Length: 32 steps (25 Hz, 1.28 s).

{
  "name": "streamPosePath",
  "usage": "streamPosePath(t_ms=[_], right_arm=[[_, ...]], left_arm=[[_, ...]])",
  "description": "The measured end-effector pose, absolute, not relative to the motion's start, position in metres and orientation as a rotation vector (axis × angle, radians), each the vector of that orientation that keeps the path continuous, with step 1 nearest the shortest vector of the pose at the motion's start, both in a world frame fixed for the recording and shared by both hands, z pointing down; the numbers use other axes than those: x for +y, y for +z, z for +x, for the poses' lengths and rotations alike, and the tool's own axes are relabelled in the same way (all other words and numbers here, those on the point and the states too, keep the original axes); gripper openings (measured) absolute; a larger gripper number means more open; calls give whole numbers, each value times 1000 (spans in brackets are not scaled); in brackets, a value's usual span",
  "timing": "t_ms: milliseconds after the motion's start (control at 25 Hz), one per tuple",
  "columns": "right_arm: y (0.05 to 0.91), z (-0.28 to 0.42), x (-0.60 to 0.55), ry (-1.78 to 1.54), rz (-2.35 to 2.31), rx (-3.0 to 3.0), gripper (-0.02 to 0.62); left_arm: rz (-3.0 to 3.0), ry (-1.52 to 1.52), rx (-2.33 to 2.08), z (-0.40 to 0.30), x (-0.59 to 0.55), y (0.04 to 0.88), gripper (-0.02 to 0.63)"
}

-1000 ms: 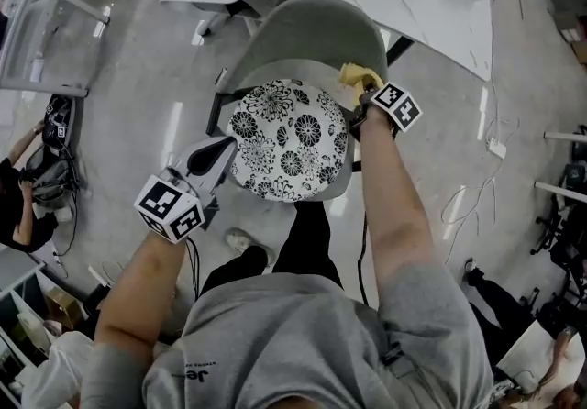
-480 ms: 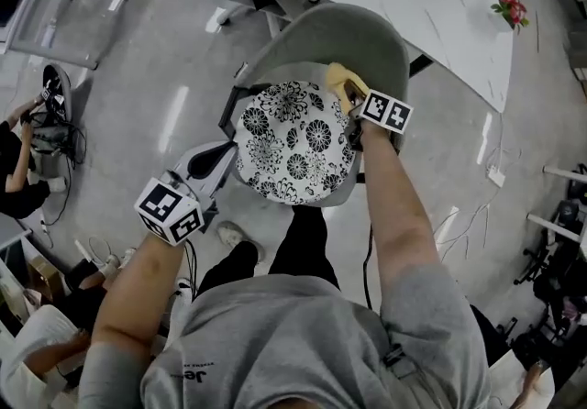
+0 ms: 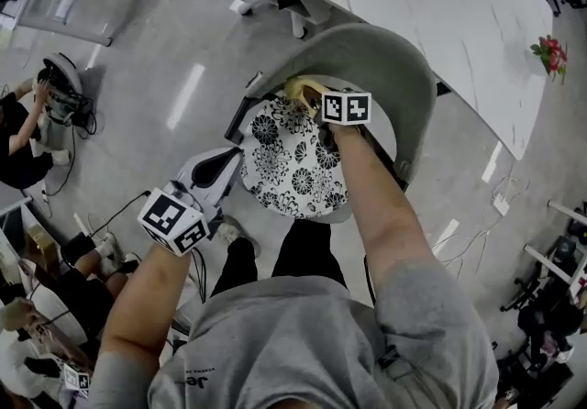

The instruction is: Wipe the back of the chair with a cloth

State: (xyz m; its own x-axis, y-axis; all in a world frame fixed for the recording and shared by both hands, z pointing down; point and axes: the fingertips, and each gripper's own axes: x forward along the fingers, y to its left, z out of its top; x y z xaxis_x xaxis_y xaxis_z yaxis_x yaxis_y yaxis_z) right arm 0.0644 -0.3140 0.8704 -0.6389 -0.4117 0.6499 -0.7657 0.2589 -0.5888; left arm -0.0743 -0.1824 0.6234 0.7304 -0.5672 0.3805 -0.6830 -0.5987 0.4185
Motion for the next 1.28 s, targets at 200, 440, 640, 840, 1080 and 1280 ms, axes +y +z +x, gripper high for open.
streamPosePath(t_ms=[200,440,640,840,1080,1280], right_arm=[[904,37,-328,1285,1002,-2122,52],[924,29,-343,1142,1027,-2092,54],[925,33,-354,1054,1109,-2089,54],[933,77,-364,1125,1316,-1992,54],[933,161,-358,1308,1653,-1815,54],[928,232,-330,1435,1926,-1658,54]], left_arm=[[2337,286,-1000,-84,-196,634,58],[2292,304,-1005,-89,-196,650,58],[2285,324,-979,-91,-198,657,58],[2299,333,-968,-87,-212,652,58],[2333,345,-897,-69,-217,653,58],[2381,367,-790,-49,-213,651,58]])
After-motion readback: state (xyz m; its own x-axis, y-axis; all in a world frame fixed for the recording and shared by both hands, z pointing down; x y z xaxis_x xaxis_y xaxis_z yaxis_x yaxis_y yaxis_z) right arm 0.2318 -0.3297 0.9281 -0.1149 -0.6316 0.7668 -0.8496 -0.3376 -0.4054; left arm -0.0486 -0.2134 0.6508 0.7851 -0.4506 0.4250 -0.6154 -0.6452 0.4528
